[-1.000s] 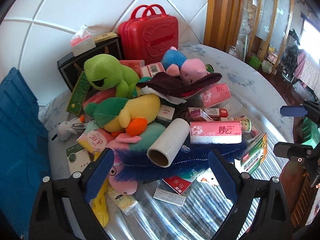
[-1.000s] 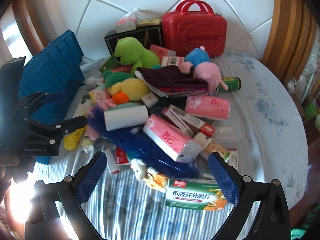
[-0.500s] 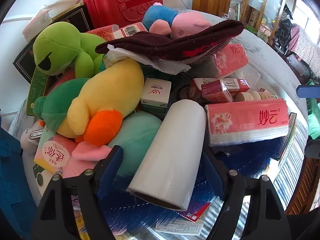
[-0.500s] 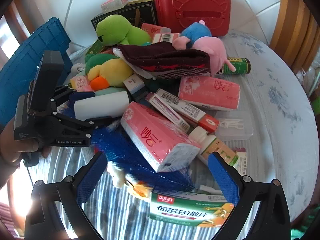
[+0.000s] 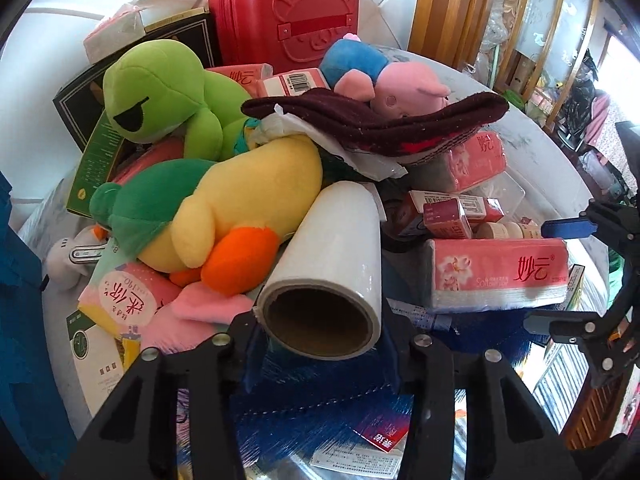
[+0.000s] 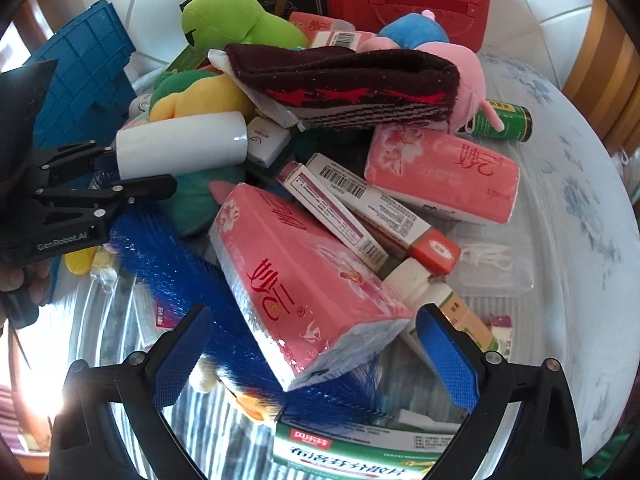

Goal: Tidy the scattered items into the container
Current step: 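Grasp the white paper roll with left tool while right tool grasps pink tissue pack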

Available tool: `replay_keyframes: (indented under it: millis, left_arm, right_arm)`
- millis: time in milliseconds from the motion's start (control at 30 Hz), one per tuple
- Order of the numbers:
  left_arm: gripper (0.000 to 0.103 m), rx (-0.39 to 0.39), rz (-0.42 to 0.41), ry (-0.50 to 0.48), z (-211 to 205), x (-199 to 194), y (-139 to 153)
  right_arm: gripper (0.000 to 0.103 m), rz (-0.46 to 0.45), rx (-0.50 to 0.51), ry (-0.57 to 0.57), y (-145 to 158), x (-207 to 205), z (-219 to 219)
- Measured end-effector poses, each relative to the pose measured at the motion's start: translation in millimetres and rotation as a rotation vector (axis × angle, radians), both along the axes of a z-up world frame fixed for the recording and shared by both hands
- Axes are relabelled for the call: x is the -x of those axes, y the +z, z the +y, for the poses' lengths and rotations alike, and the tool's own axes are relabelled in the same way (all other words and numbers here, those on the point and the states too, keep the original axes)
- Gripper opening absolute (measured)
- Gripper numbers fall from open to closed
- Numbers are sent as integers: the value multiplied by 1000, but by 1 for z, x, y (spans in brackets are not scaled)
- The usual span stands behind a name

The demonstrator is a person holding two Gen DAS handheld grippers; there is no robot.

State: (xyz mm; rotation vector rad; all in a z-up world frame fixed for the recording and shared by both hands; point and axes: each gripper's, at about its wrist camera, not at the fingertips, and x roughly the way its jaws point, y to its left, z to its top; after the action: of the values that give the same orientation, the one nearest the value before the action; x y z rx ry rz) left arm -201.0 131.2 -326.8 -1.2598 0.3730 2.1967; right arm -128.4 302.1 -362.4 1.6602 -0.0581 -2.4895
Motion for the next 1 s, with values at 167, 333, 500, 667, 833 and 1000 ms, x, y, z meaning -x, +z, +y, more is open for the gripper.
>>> replay_keyframes:
  millis: [167, 333, 500, 667, 833, 1000]
  left_arm:
    - [43, -28, 8, 3, -5, -9, 8]
    - [42, -36, 14, 20, -8, -14, 12]
    - [42, -40, 24, 27, -14, -20, 18]
    - [41, -51, 42, 42, -20, -23, 30]
    - [41, -60, 60, 43, -22, -27, 41]
    - [39, -73, 73, 41, -25, -31, 50]
  right_arm:
    - [98, -11, -27, 19, -12, 12, -9]
    - [90, -40, -63, 40, -27, 27, -12]
    - [75, -50, -9, 4, -26, 34, -2]
    - [68, -37, 18, 4, -11, 28, 1]
    - [66, -11, 34, -4, 5, 22, 3]
    - [65, 13, 30, -12, 25, 5, -1]
